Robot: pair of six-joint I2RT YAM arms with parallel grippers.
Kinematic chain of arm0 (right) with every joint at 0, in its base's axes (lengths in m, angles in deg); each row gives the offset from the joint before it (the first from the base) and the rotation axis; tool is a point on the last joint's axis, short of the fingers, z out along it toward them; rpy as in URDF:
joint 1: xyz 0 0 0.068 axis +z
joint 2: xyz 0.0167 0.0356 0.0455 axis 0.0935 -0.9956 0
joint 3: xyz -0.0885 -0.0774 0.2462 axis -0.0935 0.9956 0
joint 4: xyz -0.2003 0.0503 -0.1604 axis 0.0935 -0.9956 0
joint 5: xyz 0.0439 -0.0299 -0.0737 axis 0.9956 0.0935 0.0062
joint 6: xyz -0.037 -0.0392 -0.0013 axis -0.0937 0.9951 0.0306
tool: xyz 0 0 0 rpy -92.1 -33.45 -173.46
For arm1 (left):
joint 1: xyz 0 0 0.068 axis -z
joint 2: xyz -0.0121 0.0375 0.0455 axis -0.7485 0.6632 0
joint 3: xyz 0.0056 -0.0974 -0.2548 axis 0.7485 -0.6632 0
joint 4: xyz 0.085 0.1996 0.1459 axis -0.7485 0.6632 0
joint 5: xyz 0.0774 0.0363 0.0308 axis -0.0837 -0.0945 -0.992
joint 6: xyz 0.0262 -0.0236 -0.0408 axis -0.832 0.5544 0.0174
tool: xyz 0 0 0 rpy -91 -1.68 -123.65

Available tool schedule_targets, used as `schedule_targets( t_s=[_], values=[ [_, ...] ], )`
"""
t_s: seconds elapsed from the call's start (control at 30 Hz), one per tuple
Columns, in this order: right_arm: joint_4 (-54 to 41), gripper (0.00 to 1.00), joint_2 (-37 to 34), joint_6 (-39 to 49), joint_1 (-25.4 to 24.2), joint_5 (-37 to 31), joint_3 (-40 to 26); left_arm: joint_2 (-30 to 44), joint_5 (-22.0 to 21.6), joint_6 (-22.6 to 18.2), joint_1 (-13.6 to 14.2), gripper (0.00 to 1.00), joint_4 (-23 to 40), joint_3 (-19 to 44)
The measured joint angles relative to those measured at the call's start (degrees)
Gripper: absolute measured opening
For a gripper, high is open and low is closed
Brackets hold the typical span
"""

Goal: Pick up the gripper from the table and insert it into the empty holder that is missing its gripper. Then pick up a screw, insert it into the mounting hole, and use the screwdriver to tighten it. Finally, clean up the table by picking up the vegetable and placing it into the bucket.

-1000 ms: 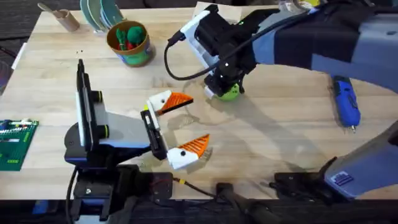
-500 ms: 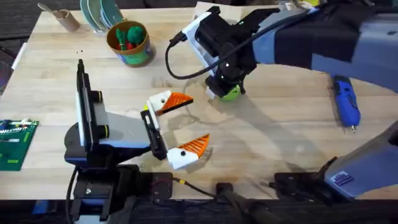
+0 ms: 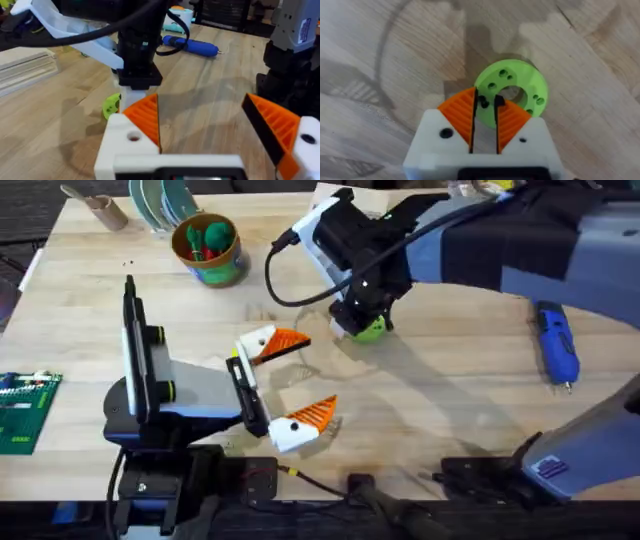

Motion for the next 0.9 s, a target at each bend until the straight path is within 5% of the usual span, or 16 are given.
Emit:
schedule_targets(
  t_s=[0.53, 0.9],
  values=[
    [-0.1, 0.012, 0.0, -0.2, 0.0, 0.0, 0.0, 0.0, 0.0, 0.0, 0.0, 0.993, 0.0, 0.0],
    [-0.1, 0.049, 0.0, -0.3, 0.0, 0.0, 0.0, 0.0, 0.0, 0.0, 0.0, 0.993, 0.0, 0.0]
  ],
)
